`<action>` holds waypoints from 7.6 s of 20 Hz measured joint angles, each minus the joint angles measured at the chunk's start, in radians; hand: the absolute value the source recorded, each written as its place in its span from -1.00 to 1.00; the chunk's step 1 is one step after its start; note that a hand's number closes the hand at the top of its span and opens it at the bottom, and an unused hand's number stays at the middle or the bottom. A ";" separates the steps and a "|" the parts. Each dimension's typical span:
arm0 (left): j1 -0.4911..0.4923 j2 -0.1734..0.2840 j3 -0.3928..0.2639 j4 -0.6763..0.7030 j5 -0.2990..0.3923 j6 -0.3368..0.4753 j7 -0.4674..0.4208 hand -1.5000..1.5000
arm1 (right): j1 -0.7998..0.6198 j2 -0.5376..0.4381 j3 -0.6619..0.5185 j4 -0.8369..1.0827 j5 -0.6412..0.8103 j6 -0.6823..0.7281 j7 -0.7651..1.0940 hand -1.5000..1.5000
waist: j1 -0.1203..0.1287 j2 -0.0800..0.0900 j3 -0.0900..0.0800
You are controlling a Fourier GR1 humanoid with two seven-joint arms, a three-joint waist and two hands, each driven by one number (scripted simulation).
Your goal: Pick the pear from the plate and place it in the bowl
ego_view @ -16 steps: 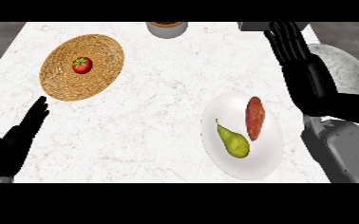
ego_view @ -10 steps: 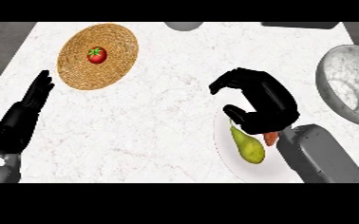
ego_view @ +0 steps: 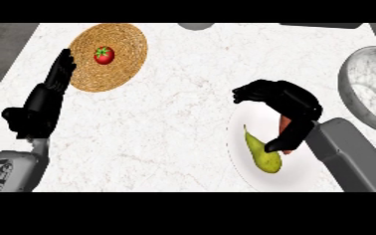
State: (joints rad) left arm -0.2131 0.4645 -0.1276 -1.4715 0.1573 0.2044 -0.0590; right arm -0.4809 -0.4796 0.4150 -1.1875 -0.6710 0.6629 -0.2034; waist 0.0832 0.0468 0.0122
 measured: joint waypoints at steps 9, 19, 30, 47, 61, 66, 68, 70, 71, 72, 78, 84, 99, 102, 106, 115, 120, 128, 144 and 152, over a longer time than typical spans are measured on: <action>-0.071 -0.038 -0.042 -0.017 -0.050 0.058 0.095 0.00 | -0.205 -0.112 0.019 0.101 0.186 0.239 -0.039 -1.00 | 0.006 -0.014 -0.003; -0.094 -0.055 -0.061 -0.024 -0.089 0.089 0.150 0.00 | -0.341 -0.093 0.170 0.020 0.471 0.244 -0.083 -1.00 | -0.001 -0.020 -0.006; -0.080 -0.062 -0.060 -0.045 -0.109 0.104 0.177 0.00 | -0.371 -0.098 0.405 -0.043 0.703 0.157 -0.222 -1.00 | -0.017 -0.026 -0.008; -0.073 -0.075 -0.036 -0.058 -0.136 0.103 0.203 0.00 | -0.407 -0.020 0.739 0.250 0.991 -0.150 -0.545 -1.00 | -0.042 -0.035 -0.013; -0.048 -0.080 -0.012 -0.079 -0.151 0.087 0.211 0.00 | -0.432 0.071 0.822 0.400 1.054 -0.320 -0.705 1.00 | -0.054 -0.056 -0.023; -0.046 -0.080 -0.004 -0.093 -0.152 0.081 0.229 0.00 | -0.430 0.076 0.826 0.413 1.044 -0.340 -0.730 1.00 | -0.057 -0.059 -0.024; -0.040 -0.082 -0.006 -0.099 -0.159 0.083 0.227 0.00 | -0.429 0.076 0.824 0.412 1.032 -0.345 -0.740 1.00 | -0.058 -0.057 -0.024; -0.043 -0.086 -0.002 -0.096 -0.160 0.084 0.235 0.00 | -0.416 0.074 0.813 0.405 1.021 -0.354 -0.735 1.00 | -0.064 -0.058 -0.024; -0.035 -0.085 -0.002 -0.109 -0.165 0.089 0.247 0.00 | -0.397 0.070 0.797 0.390 1.008 -0.361 -0.702 1.00 | -0.071 -0.063 -0.025; -0.028 -0.084 0.001 -0.103 -0.168 0.092 0.246 0.00 | -0.380 0.070 0.776 0.378 0.992 -0.369 -0.654 1.00 | -0.085 -0.067 -0.025; 0.037 -0.064 0.046 -0.085 -0.167 0.116 0.242 0.00 | -0.253 0.020 0.632 0.344 0.906 -0.506 -0.376 1.00 | -0.193 -0.107 -0.026; 0.080 -0.049 0.078 -0.094 -0.168 0.134 0.242 0.00 | -0.104 0.007 0.501 0.178 0.801 -0.662 -0.201 1.00 | -0.244 -0.115 -0.024; 0.106 -0.052 0.080 -0.145 -0.159 0.121 0.229 0.00 | 0.196 -0.274 0.194 -0.474 0.682 -1.024 0.216 1.00 | -0.213 -0.083 -0.017; 0.098 -0.060 0.067 -0.155 -0.159 0.106 0.219 0.00 | 0.268 -0.355 0.097 -0.592 0.642 -1.066 0.291 1.00 | -0.176 -0.071 -0.015; 0.051 -0.079 0.053 -0.131 -0.170 0.090 0.217 0.00 | 0.344 -0.401 -0.043 -0.626 0.585 -1.090 0.299 1.00 | -0.135 -0.057 -0.013; -0.002 -0.110 0.040 -0.118 -0.192 0.055 0.229 0.00 | 0.304 -0.397 -0.294 -0.341 0.526 -1.005 0.125 1.00 | -0.085 -0.045 -0.012; -0.024 -0.127 0.035 -0.105 -0.204 0.049 0.227 0.00 | 0.191 -0.372 -0.314 -0.065 0.638 -1.029 0.014 1.00 | -0.064 -0.040 -0.011; -0.034 -0.148 0.030 -0.094 -0.218 0.035 0.218 0.00 | -0.031 -0.294 -0.337 0.423 0.790 -1.085 -0.182 1.00 | -0.042 -0.033 -0.010; -0.059 -0.159 0.039 -0.100 -0.222 0.015 0.229 0.00 | -0.275 -0.227 -0.492 0.906 0.684 -0.755 -0.457 -1.00 | -0.023 -0.022 -0.006; -0.025 -0.161 0.049 -0.118 -0.228 0.011 0.221 0.00 | -0.268 -0.326 -0.590 1.015 0.612 -0.561 -0.542 -1.00 | -0.037 -0.028 -0.007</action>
State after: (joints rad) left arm -0.2381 0.3038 -0.0784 -1.5893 -0.0711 0.2157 0.1624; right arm -0.7490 -0.8054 -0.1746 -0.1721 -0.0593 0.1015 -0.7452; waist 0.0459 0.0189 0.0053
